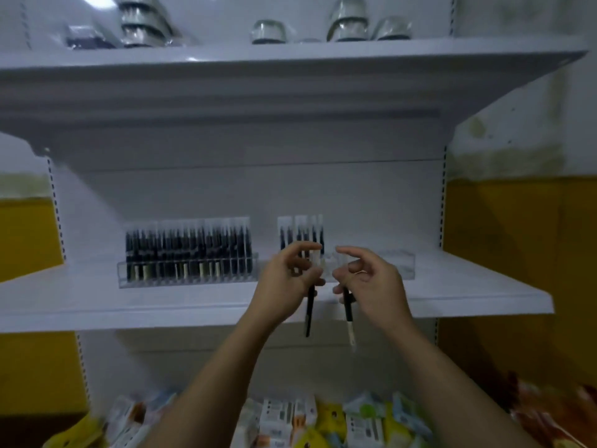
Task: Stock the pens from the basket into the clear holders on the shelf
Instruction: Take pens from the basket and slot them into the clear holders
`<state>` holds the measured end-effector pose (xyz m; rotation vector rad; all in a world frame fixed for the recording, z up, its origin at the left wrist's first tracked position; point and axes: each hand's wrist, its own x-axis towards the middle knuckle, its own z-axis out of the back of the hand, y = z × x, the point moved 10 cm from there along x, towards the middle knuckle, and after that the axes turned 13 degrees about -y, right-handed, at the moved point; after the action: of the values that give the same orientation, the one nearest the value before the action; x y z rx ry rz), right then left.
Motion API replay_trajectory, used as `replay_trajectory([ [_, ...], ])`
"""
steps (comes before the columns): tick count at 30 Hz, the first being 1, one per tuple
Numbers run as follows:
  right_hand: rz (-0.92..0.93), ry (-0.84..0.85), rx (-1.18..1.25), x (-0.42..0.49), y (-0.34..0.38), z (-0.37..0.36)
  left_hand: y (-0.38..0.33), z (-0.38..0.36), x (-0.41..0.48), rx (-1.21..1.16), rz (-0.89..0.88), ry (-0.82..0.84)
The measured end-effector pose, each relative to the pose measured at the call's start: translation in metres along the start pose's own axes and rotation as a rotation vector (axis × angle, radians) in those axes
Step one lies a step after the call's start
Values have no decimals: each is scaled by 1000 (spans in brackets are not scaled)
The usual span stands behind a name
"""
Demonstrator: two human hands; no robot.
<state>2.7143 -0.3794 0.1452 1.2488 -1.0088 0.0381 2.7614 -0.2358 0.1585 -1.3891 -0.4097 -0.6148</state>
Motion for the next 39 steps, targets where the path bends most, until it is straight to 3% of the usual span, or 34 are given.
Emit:
replay_trajectory([
  [11, 110, -189, -22, 96, 8, 11, -44, -10, 94, 133, -227, -183],
  [19, 223, -264, -68, 150, 1, -8, -32, -16, 146, 243, -354, -268],
  [29, 188, -289, -67, 174, -41, -34, 6, -15, 172, 234, -303, -313],
  [34, 170, -180, -135, 165, -60, -48, 11, -9, 177, 225, -272, -305],
  [39, 296, 241, -605, 143, -69, -78, 8, -11, 183, 272, -268, -249],
])
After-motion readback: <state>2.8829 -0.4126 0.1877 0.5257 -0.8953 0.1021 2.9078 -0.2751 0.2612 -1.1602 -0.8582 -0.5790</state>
